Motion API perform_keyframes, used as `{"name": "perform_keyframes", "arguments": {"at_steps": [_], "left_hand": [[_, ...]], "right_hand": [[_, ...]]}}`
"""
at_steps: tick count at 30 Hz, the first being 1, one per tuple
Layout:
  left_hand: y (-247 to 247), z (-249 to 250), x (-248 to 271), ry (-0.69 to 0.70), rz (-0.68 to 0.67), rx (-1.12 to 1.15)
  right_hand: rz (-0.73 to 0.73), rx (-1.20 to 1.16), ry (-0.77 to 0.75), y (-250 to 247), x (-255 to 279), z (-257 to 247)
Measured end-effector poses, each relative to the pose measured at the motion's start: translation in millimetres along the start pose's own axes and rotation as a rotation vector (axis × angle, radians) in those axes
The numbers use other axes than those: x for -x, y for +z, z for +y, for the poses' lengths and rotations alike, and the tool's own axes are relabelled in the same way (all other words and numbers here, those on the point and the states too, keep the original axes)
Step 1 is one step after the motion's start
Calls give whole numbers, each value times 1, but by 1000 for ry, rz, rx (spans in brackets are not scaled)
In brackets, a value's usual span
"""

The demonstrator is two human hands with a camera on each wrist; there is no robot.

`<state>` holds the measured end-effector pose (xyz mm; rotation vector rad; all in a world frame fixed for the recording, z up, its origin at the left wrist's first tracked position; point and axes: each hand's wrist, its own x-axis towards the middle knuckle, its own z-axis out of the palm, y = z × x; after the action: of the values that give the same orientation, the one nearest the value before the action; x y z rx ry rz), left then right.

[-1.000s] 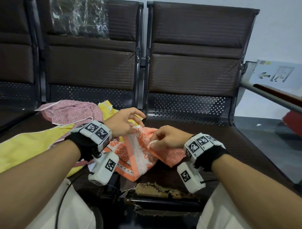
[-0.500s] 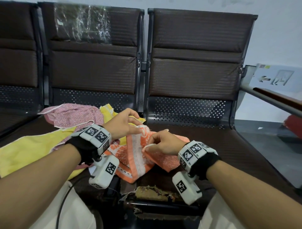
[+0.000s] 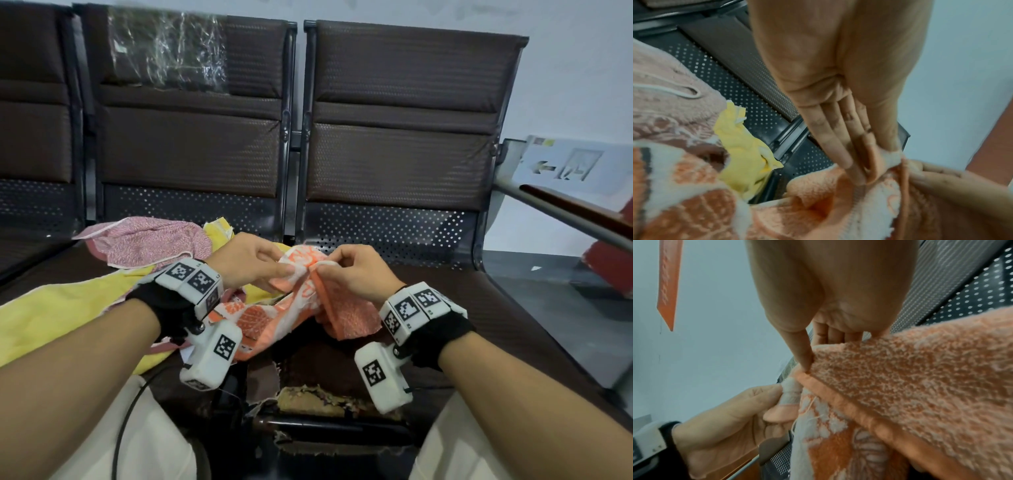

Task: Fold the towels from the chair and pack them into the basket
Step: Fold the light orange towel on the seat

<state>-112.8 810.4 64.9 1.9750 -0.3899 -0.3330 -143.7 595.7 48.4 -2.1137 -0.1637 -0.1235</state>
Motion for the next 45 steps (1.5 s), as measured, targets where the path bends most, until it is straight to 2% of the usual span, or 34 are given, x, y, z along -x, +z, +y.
{"name": "perform_keyframes", "arguments": {"at_steps": [2,6,8,10,13,15,19,23,26,32,34,37,39,42,45], "left_hand": [[1,5,-2,52,58,48],[4,22,-5,123,279,285],[5,29,-5,130,369,340],[8,34,-5,134,399,365],[19,42,-4,124,288,402],[28,45,-2,116,167,416],[41,48,4,99,-1,456],[41,49,7,80,-55,530],[41,47,11,157,-75,434],[40,42,9,197,57,282],[36,39,6,195,164,251],[21,34,-1,138,396,252],[8,29,-4,104,504,277],[-11,24,-5,13,605,392],[-23,17,-2,-27,635,499]], "right_hand": [[41,-26,-20,-5,0,-4],[114,50,-150,-22,6,-15],[103,17,-239,-28,12,-27],[48,-123,-347,-30,18,-40],[20,-304,-423,-23,23,-49],[69,-326,-375,-19,22,-49],[181,-201,-232,-21,17,-41],[225,-168,-218,-20,14,-36],[228,-177,-221,-19,13,-34],[175,-152,-221,-20,13,-34],[142,-73,-216,-25,12,-31],[78,129,-238,-34,12,-21],[8,318,-265,-39,13,-13],[-162,594,-245,-46,17,0],[-344,809,-85,-52,22,15]]}}
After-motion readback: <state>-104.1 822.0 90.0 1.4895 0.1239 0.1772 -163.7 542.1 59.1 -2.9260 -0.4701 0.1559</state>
